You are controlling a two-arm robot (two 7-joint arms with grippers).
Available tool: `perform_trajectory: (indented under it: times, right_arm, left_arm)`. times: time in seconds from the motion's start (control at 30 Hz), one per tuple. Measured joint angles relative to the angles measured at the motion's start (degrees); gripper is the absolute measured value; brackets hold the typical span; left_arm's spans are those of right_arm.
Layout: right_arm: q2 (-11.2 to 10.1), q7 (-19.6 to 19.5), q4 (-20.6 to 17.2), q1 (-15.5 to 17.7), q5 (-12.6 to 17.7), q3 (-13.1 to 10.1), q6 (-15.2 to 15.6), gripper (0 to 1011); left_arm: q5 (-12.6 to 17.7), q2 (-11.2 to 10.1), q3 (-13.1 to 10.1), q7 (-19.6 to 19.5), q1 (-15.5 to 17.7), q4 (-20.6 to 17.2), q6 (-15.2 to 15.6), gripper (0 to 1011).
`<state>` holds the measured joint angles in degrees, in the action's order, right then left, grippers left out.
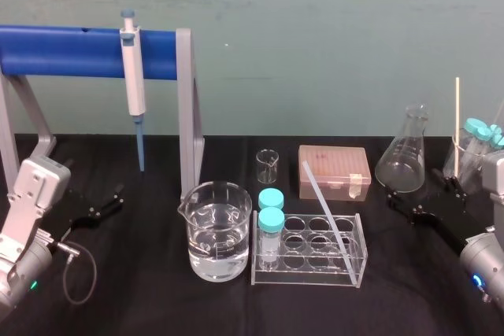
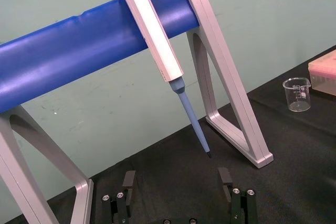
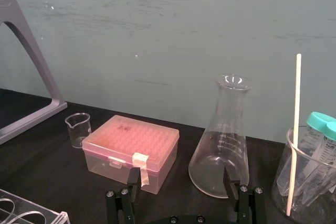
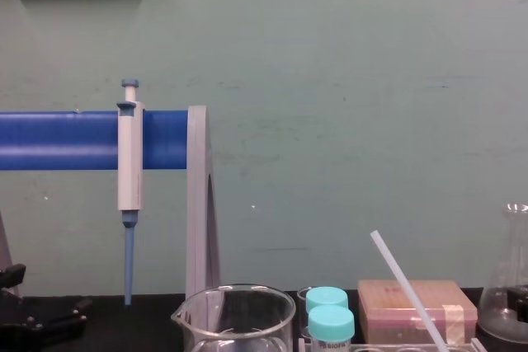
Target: Pick up the stirring rod with one hand, then place it down.
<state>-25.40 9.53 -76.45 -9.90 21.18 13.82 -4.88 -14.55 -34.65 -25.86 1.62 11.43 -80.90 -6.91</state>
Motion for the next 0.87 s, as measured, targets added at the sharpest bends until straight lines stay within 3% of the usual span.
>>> perform_trajectory:
  times: [0.87]
  right_arm:
    - [-0.1, 0.1, -0.1, 0.0, 0.1, 0.1, -0.1, 1004]
  left_arm:
    - [0.0, 0.0, 0.0, 0.0, 0.0, 0.0, 0.0, 1000]
